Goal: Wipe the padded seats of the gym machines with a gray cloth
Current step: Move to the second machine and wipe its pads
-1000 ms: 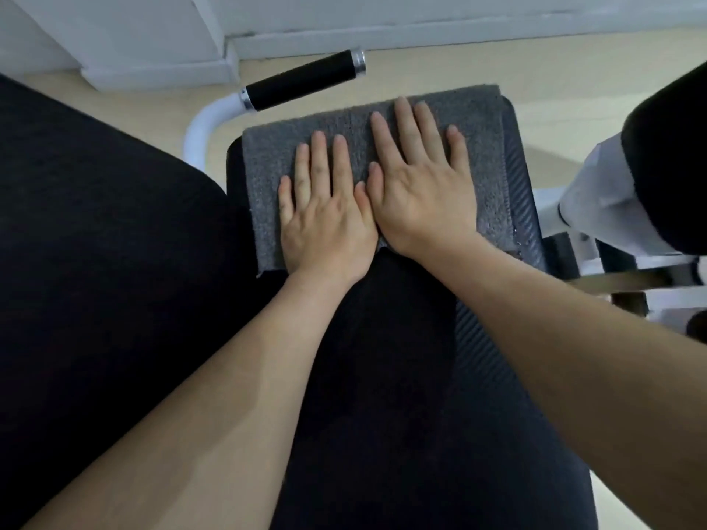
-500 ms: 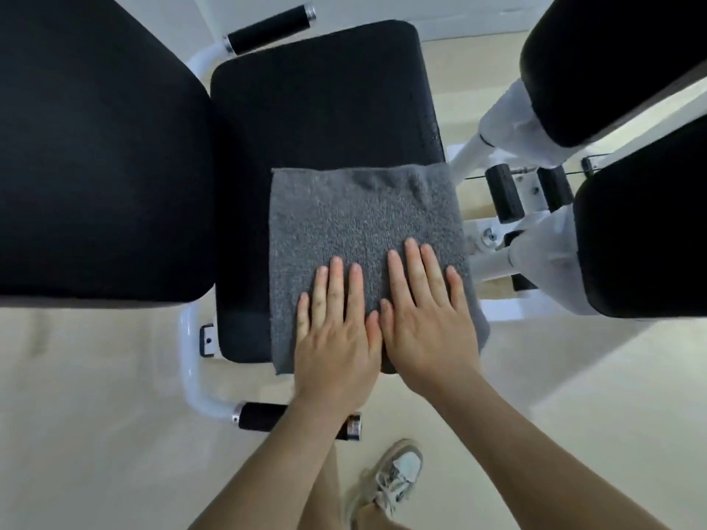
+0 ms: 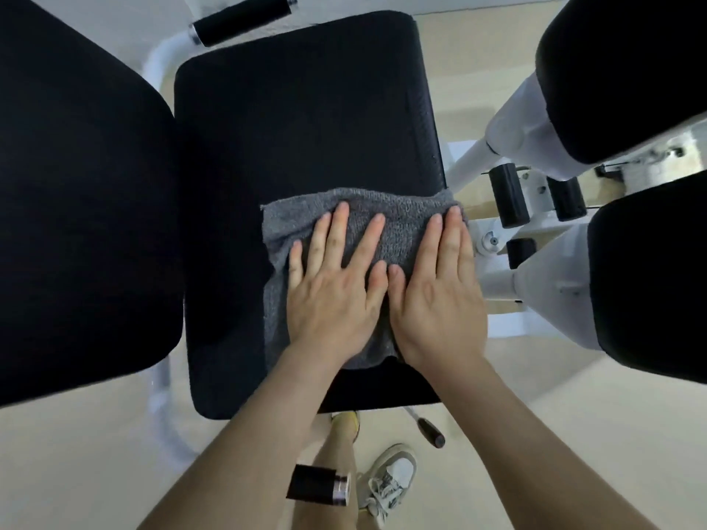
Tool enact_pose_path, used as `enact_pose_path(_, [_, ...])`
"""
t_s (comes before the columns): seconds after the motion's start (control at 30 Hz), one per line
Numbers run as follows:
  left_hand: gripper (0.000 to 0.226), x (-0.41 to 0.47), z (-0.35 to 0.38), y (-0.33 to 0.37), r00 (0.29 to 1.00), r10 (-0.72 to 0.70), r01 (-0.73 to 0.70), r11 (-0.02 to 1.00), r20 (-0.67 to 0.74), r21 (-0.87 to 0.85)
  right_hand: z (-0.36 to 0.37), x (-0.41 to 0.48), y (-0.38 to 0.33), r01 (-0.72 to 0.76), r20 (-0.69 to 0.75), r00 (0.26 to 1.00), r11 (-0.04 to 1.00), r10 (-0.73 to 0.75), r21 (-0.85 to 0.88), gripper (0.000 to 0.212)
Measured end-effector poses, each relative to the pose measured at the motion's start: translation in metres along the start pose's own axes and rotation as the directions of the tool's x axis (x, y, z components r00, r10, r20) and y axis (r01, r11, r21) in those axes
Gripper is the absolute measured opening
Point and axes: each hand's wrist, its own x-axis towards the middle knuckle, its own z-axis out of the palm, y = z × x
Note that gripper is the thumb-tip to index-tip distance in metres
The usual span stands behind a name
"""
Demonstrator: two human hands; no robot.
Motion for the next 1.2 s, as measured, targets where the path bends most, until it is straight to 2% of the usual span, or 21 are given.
enact_pose_path(0.2, [0.05,0.117,-0.018,0.009,0.996,0.046,-0.049,0.998,-0.073,-0.039,-0.018,0.11,-0.022,-0.14,-0.004,0.99,0.978,0.142,0.154,0.066])
enact_pose_path(0.43, [0.048,0.181,-0.028,0.014,0.991,0.041,-0.047,0.998,-0.123,-0.042,-0.026,0.179,-0.026,-0.197,0.053,0.98,0.952,0.19,0.234,0.062])
enact_pose_path(0.73, [0.046,0.243,-0.041,0.018,0.983,-0.05,0.043,0.998,-0.174,-0.043,-0.035,0.251,-0.029,-0.103,0.089,0.993,0.939,0.078,0.328,0.062])
enact_pose_path(0.83, [0.044,0.259,-0.043,0.019,0.971,-0.123,0.114,0.992,-0.205,-0.053,-0.034,0.274,-0.028,-0.034,0.08,0.997,0.936,0.007,0.35,0.061])
enact_pose_path(0.93, [0.04,0.271,-0.047,0.019,0.95,-0.194,0.189,0.981,-0.244,-0.046,-0.03,0.296,-0.026,0.069,0.059,0.994,0.948,-0.092,0.31,0.057])
enact_pose_path(1.1, [0.036,0.283,-0.053,0.021,0.937,-0.267,0.264,0.963,-0.226,-0.045,-0.029,0.315,-0.027,0.196,-0.045,0.98,0.969,-0.191,0.149,0.056])
enact_pose_path(1.2, [0.038,0.29,-0.054,0.018,0.93,-0.283,0.283,0.958,-0.234,-0.034,-0.029,0.323,-0.028,0.182,0.034,0.981,0.962,-0.192,0.201,0.042])
